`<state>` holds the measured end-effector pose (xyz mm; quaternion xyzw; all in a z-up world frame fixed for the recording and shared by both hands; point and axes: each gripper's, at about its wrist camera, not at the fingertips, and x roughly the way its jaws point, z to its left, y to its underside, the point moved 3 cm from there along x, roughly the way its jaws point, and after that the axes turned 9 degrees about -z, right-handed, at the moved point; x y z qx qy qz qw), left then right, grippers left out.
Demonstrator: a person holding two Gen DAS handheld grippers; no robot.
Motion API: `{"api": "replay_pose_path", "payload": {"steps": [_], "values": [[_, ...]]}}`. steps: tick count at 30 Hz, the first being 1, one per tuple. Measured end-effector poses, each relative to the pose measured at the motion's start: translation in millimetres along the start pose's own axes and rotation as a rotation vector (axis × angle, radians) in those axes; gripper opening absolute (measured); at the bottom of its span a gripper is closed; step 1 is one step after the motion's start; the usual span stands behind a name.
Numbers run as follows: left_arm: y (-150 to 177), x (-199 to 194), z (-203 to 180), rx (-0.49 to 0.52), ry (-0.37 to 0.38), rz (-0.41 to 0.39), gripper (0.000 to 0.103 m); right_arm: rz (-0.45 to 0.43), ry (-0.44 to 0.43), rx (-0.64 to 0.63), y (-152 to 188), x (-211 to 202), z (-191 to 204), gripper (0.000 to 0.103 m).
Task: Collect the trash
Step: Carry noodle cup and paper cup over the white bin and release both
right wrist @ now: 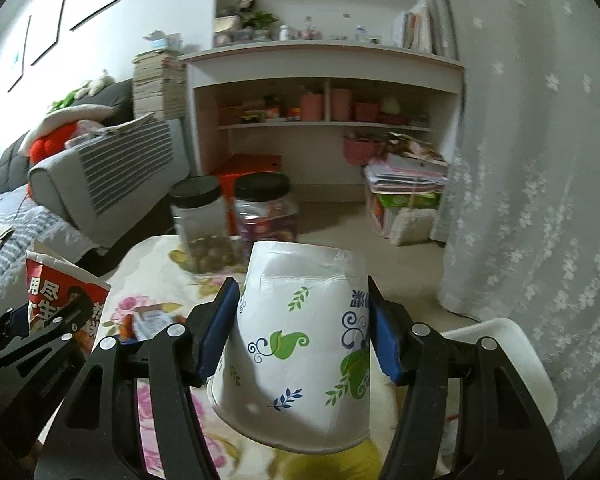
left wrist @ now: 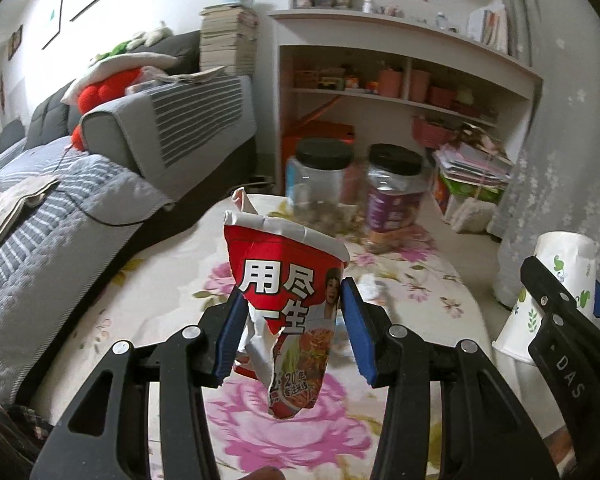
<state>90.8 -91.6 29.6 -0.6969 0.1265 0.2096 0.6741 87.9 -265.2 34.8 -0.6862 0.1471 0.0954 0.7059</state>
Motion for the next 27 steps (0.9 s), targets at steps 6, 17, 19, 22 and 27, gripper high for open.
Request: {"api": "replay_pose_path", "payload": {"steps": [6, 17, 19, 22, 27], "values": [[-5.8, -5.8, -45.3, 0.044, 0.057, -0.021, 0.047, -0.001, 0.072, 0.064, -3.8, -3.8, -50.9, 0.058], [-12.8, -21.0, -121.5, 0.108, 0.171, -0.036, 0.047, 0.016, 0.198, 0.189, -5.1, -10.0, -134.9, 0.059], [-11.9, -23.2, -133.0, 0.116, 0.19, -0.035, 0.047, 0.017, 0.217, 0.211, -5.2, -11.2, -147.5, 0.059], [-10.9, -24.8, -150.1, 0.127, 0.218, -0.025, 0.047, 0.016, 0.245, 0.234, -5.5, -14.0, -164.1, 0.059], [-7.0, -28.1, -173.3, 0.154, 0.25, -0.024, 0.047, 0.023, 0.297, 0.28, -4.3, -17.7, -191.7, 0.059]]}}
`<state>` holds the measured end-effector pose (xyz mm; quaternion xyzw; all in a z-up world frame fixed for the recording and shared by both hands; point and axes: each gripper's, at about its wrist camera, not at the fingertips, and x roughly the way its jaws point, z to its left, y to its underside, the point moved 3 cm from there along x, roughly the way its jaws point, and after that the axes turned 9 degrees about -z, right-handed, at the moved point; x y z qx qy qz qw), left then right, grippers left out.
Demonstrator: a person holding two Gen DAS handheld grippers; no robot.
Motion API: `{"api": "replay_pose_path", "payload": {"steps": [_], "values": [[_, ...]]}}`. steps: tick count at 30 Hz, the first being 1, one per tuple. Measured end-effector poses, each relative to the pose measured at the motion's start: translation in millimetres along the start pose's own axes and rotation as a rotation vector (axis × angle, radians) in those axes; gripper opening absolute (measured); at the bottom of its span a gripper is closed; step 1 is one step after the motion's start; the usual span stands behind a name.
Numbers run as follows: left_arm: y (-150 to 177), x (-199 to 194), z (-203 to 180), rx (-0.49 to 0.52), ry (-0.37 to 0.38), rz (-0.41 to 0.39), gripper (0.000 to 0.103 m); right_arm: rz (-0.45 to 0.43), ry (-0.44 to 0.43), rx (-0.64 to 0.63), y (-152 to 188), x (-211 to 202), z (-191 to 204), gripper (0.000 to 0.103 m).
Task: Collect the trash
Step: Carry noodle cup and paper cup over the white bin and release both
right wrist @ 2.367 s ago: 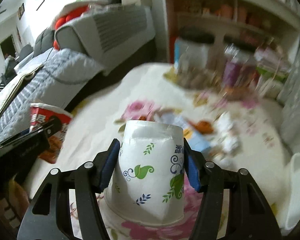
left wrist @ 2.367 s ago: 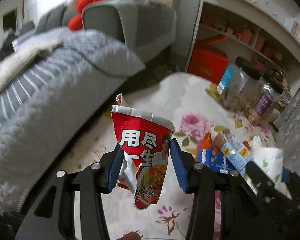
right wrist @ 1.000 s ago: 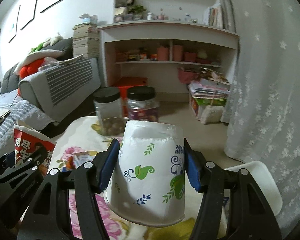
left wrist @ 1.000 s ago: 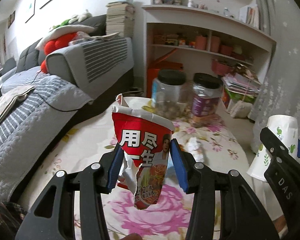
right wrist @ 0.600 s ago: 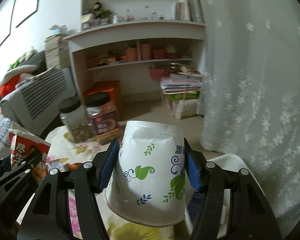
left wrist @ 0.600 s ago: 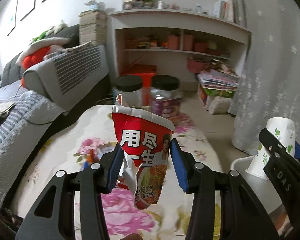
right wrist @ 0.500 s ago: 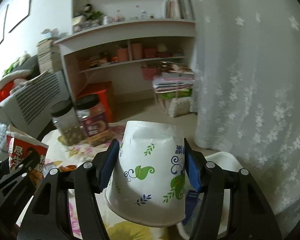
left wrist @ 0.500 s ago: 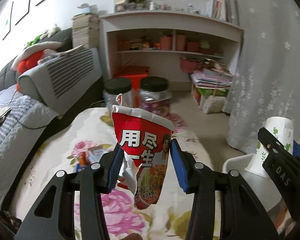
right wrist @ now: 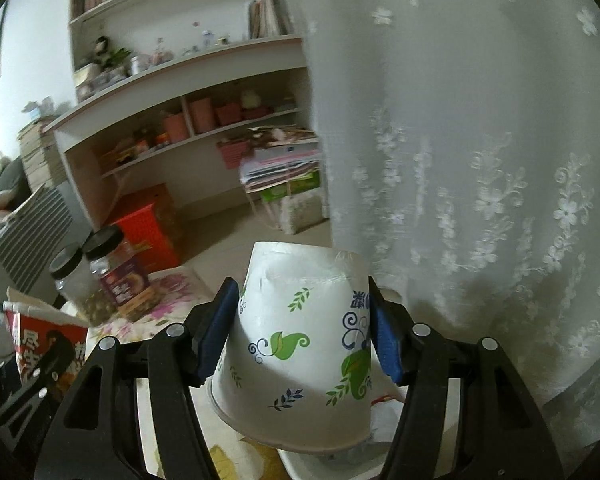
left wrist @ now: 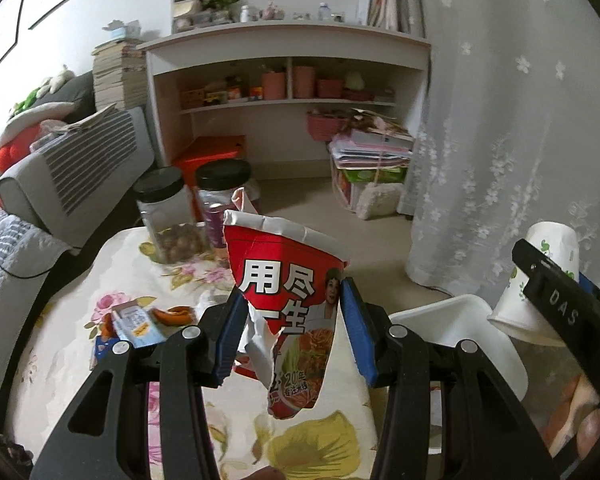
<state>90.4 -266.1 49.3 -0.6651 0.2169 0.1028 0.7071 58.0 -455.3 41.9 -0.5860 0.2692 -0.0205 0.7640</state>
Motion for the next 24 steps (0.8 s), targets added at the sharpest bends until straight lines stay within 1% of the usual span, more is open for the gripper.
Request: {"api": "replay_pose_path", "payload": {"steps": [6, 14, 16, 18, 24], "values": [[-0.2, 4.1, -29.8, 0.033, 0.04, 0.0, 0.047, 0.028, 0.072, 0.086, -5.0, 5.9, -36.0, 0.062], [2.8, 12.1, -73.6, 0.063, 0.105, 0.026, 0.047, 0.008, 0.155, 0.191, -11.2, 1.2, -80.1, 0.078], [4.2, 13.4, -85.8, 0.073, 0.124, 0.032, 0.047, -0.002, 0.181, 0.224, -12.7, -1.4, -92.1, 0.083], [5.7, 15.5, -98.9, 0.081, 0.145, 0.043, 0.047, -0.013, 0.206, 0.262, -14.7, -5.0, -105.6, 0.086], [8.9, 20.2, -135.3, 0.105, 0.209, 0.069, 0.048, -0.033, 0.263, 0.343, -18.7, -11.6, -137.8, 0.088]]}}
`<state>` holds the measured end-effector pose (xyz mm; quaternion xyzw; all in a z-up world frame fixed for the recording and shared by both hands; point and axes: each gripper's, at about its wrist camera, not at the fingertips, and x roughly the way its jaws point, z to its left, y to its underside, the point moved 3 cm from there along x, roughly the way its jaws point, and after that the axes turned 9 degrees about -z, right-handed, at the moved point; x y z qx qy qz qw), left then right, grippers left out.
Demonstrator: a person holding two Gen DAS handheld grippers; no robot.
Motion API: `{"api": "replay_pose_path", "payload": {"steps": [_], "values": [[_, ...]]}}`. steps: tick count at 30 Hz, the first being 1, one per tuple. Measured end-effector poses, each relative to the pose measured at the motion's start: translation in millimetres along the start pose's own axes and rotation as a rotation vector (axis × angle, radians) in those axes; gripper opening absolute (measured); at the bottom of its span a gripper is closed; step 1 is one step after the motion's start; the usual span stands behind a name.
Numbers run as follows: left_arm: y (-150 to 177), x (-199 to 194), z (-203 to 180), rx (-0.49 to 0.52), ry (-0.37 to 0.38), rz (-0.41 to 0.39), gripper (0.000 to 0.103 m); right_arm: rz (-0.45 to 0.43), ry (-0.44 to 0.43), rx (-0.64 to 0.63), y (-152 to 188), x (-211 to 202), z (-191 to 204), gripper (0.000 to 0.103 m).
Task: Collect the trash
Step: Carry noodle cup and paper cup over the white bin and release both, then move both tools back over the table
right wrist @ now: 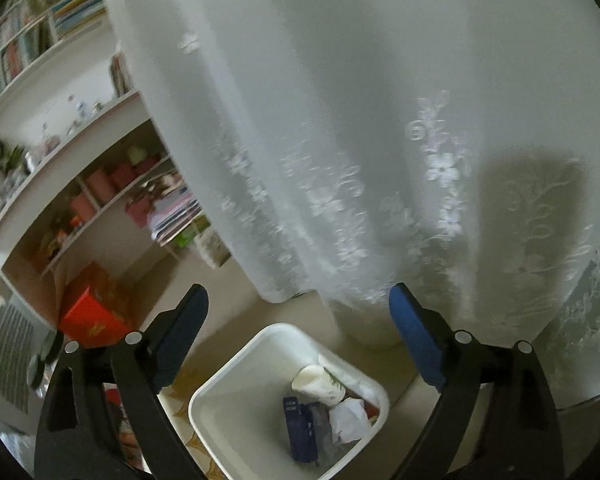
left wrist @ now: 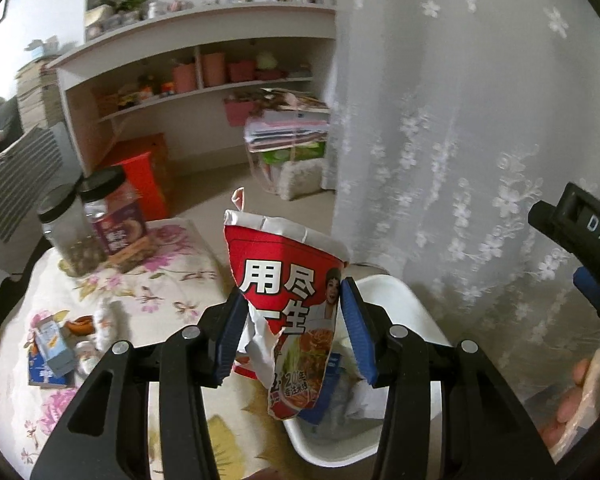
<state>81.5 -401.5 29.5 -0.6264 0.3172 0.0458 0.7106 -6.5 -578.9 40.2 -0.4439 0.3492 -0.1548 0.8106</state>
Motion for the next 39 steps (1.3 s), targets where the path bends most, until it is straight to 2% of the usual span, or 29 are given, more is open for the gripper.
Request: {"api": "replay_pose_path", "payload": {"steps": [5, 7, 15, 28, 39], "values": [[-0.7, 10.1, -25.0, 0.016, 0.072, 0.037, 0.055, -0.017, 0.034, 0.054, -9.0, 0.1, -19.7, 0.09], [0.6, 13.2, -30.5, 0.013, 0.083, 0.052, 0.062, -0.024, 0.045, 0.07, -11.7, -0.5, -26.1, 0.091], [2.6, 10.9, -27.5, 0.025, 0.072, 0.046, 0.085, -0.046, 0.053, 0.052, -12.3, -6.5, -22.2, 0.095], [2.7, 0.6, 31.9, 0.012, -0.023, 0.028, 0.088, -0.041, 0.035, -0.133, 9.5, -11.2, 38.3, 0.096], [-3.7, -12.5, 118.1, -0.091, -0.141, -0.001, 0.088, -0.103, 0.003, -0.292, 40.1, -28.3, 107.0, 0.096]]}}
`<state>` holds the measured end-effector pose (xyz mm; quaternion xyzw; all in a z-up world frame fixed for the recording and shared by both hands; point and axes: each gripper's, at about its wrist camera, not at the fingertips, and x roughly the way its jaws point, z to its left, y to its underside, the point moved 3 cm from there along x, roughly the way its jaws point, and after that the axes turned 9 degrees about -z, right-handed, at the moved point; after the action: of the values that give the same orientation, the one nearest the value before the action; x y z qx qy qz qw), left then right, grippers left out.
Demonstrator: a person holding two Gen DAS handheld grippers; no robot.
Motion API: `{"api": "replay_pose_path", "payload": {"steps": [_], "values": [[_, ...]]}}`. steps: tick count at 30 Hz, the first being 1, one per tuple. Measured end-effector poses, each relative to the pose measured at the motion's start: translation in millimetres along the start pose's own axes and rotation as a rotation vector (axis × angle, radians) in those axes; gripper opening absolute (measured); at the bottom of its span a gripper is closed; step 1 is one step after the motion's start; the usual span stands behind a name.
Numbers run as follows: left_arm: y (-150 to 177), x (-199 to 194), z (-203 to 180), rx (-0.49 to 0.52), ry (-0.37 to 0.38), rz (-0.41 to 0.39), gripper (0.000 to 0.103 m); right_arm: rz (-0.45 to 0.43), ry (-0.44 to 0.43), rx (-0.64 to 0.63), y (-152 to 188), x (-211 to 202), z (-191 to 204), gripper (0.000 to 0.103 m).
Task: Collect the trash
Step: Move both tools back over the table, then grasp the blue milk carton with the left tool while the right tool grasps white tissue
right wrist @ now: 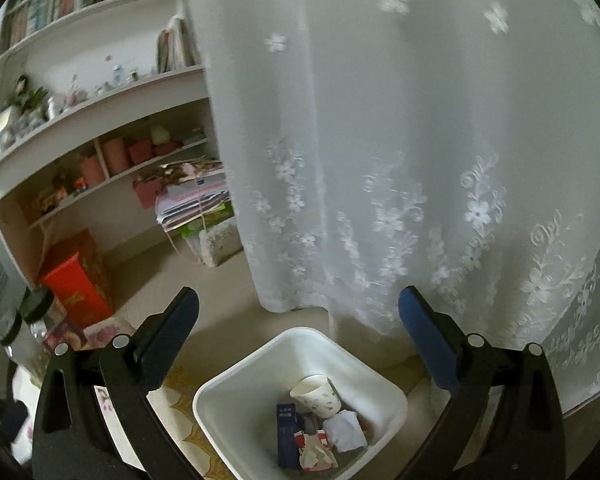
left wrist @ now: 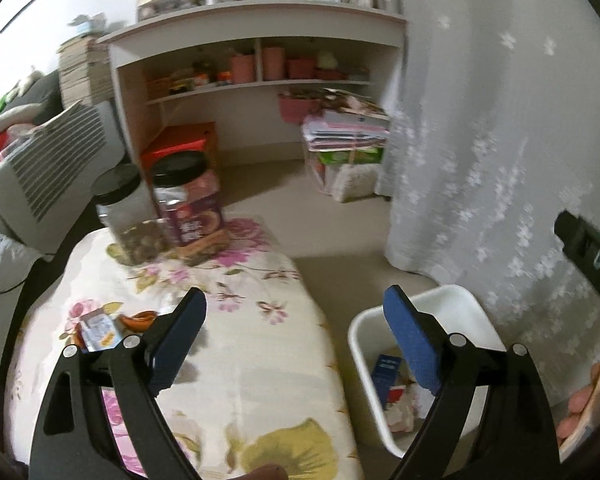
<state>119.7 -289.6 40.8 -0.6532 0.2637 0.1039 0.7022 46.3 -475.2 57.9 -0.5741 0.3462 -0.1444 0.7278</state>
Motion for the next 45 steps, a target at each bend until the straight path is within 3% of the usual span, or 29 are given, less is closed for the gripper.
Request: {"api": "replay_pose_path", "payload": {"steps": [15, 28, 35, 40, 45], "values": [[10.7, 5.1, 109.4, -0.11, -0.155, 0.024, 0.088, 0.003, -0.121, -0.199, 40.9, -28.1, 108.6, 0.096], [49.8, 30.2, 218.2, -0.213, -0.308, 0.158, 0.088, 0.089, -0.273, -0.327, 87.4, -45.3, 204.6, 0.096], [81.2, 63.7, 268.8, -0.375, -0.249, 0.318, 0.088, 0.119, -0.314, -0.417, 112.1, -51.3, 234.0, 0.096], [101.7, 98.9, 281.8, -0.481, -0.213, 0.436, 0.088, 0.16, -0.314, -0.449, 124.3, -44.2, 239.2, 0.096], [106.2, 130.1, 276.1, -0.511, -0.162, 0.481, 0.087, 0.216, -0.325, -0.462, 133.3, -32.2, 243.2, 0.096]]}}
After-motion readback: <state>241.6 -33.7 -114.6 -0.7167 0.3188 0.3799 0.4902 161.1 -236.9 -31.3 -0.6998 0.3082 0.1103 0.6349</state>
